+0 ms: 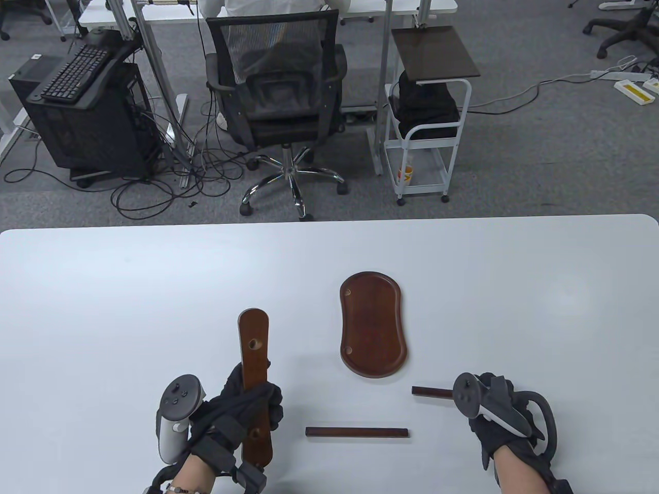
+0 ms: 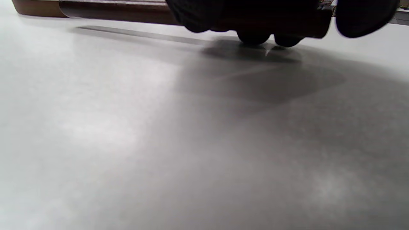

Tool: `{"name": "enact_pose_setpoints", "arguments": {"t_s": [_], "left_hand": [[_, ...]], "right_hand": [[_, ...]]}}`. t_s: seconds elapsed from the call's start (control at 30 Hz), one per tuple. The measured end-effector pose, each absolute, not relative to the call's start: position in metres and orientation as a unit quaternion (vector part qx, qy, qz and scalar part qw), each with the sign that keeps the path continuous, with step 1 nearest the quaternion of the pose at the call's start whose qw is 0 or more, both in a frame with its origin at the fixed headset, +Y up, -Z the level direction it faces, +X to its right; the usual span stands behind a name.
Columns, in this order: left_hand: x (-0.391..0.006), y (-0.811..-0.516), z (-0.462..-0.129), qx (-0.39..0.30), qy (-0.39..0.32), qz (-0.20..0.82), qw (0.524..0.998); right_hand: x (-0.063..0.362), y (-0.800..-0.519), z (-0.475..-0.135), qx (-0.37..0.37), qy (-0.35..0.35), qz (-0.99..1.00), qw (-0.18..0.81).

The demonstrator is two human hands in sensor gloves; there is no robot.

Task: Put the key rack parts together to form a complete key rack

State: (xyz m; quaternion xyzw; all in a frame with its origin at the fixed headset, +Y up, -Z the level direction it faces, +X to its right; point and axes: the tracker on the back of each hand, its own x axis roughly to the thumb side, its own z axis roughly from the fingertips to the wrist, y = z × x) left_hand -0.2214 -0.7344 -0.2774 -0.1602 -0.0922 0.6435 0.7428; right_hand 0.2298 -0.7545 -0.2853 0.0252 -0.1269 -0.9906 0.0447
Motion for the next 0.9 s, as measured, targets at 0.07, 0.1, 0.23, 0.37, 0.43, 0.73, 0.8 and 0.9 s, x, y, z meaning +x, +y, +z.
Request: {"name": "enact_pose_setpoints", "arguments": {"t_s": [0.07, 0.1, 0.23, 0.37, 0.43, 0.73, 0.8, 0.9], "left_hand": [[-0.221, -0.734, -0.277, -0.161, -0.093, 0.642, 0.744], [-0.220, -0.734, -0.277, -0.162, -0.094, 0.641, 0.745], [-0.219, -0.735, -0.277, -0.163, -0.095, 0.635, 0.749], [-0.218, -0.736, -0.277, -0.166, -0.093, 0.632, 0.751], [-0.218, -0.736, -0.277, -0.168, -0.091, 0.632, 0.751], [-0.217, -0.735, -0.276, -0.172, -0.084, 0.624, 0.758], [-0.216, -0.736, -0.276, -0.175, -0.081, 0.620, 0.760], [-0.215, -0.737, -0.276, -0.179, -0.080, 0.617, 0.762]], "right_hand": [[0.229, -0.751, -0.285, 0.022, -0.117, -0.992, 0.029], [0.228, -0.750, -0.284, 0.021, -0.114, -0.993, 0.023], [0.221, -0.741, -0.282, 0.006, -0.091, -0.996, -0.010], [0.209, -0.727, -0.279, -0.027, -0.049, -0.997, -0.053], [0.200, -0.722, -0.276, -0.045, -0.032, -0.996, -0.072], [0.154, -0.690, -0.274, -0.144, 0.059, -0.975, -0.161], [0.143, -0.679, -0.275, -0.162, 0.056, -0.968, -0.184], [0.130, -0.666, -0.277, -0.180, 0.075, -0.959, -0.205]]}}
